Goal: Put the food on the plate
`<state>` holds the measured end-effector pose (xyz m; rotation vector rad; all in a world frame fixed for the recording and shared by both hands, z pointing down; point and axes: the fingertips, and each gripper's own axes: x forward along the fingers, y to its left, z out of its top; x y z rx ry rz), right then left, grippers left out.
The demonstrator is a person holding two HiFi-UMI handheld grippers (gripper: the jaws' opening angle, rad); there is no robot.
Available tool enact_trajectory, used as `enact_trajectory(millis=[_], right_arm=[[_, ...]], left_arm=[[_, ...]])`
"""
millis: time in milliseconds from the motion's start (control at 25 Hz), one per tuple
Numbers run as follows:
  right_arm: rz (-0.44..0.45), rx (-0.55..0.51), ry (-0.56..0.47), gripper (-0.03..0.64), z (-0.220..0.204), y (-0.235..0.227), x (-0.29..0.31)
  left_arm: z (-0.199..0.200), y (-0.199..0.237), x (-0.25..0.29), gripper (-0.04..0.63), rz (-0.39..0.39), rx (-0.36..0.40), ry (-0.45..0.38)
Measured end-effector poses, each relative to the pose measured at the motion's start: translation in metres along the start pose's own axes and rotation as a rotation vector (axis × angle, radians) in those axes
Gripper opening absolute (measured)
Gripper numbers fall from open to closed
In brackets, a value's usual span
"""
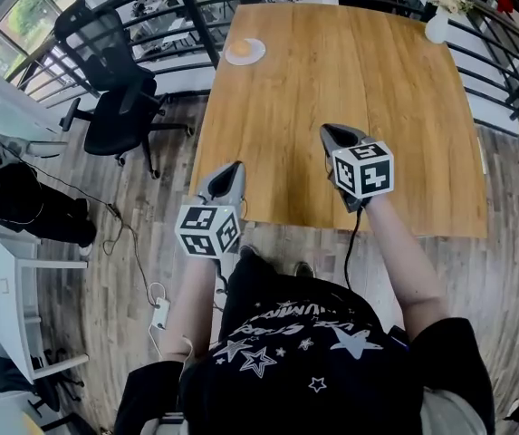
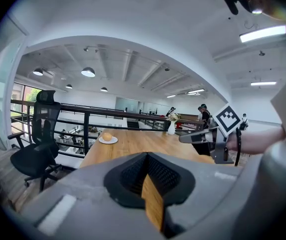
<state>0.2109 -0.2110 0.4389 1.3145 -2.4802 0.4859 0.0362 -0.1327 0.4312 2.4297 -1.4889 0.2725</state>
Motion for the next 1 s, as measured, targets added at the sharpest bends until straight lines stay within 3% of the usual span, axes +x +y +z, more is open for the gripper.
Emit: enact_trajectory(millis=[520, 1000], right_arm=[[-0.051, 0.042, 0.042, 0.000, -0.037, -0.007, -0.036], [-0.094, 0.094, 0.030, 0.002, -0.047, 0.057, -0.077]], left_arm=[[-0.013, -0.012, -0.012, 0.002, -0.043, -0.006, 0.023], [-0.025, -0.007, -0.093, 0.002, -0.060, -0.022, 0.038]])
